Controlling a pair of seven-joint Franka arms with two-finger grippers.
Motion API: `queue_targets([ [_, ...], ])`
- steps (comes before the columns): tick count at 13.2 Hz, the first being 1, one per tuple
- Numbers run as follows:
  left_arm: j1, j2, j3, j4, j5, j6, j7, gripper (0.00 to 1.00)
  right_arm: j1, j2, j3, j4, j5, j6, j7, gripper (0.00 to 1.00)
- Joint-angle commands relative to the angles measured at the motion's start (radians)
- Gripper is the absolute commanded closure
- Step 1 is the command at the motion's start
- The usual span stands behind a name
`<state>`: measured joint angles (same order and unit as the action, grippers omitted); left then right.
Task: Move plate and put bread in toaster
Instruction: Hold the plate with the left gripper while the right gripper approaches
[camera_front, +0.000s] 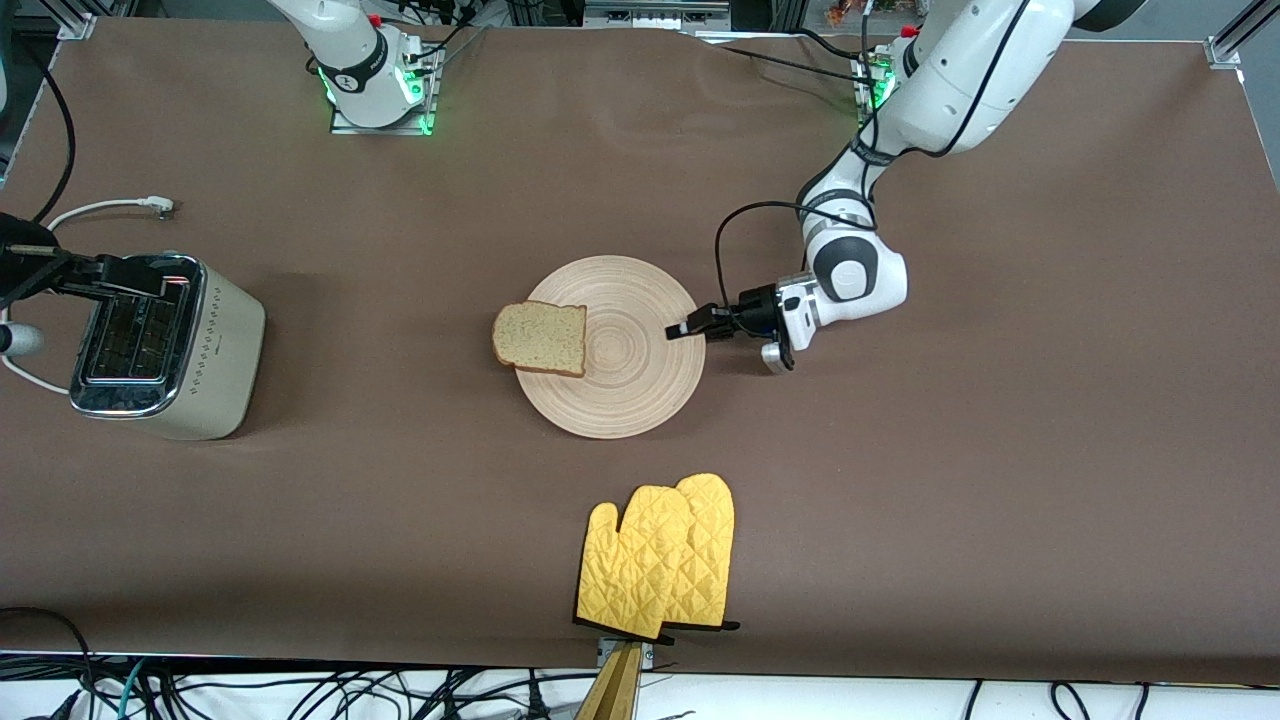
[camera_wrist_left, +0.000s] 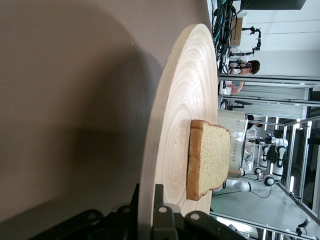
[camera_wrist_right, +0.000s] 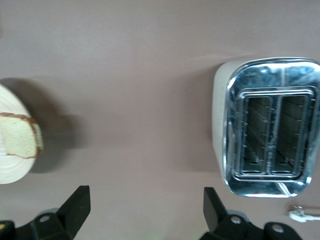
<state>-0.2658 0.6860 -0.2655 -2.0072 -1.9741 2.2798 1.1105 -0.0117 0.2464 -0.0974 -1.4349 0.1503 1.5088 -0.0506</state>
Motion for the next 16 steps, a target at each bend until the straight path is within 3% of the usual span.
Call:
queue_targets([
  [1, -0.029, 0.036, 0.014, 0.060, -0.055, -0.013, 0.029, 1.00, -0.008, 0.013, 0.004, -0.021, 0.089, 0.028, 0.008, 0.00],
  [3, -0.036, 0.049, 0.017, 0.071, -0.063, -0.013, 0.032, 1.00, -0.010, 0.017, 0.004, -0.067, 0.176, 0.069, 0.008, 0.00],
  [12, -0.038, 0.072, 0.043, 0.076, -0.061, -0.013, 0.060, 1.00, -0.002, 0.036, 0.013, -0.228, 0.409, 0.226, 0.006, 0.00],
  [16, -0.036, 0.061, 0.045, 0.076, -0.061, -0.013, 0.048, 0.71, -0.002, 0.053, 0.013, -0.271, 0.529, 0.229, -0.005, 0.00],
])
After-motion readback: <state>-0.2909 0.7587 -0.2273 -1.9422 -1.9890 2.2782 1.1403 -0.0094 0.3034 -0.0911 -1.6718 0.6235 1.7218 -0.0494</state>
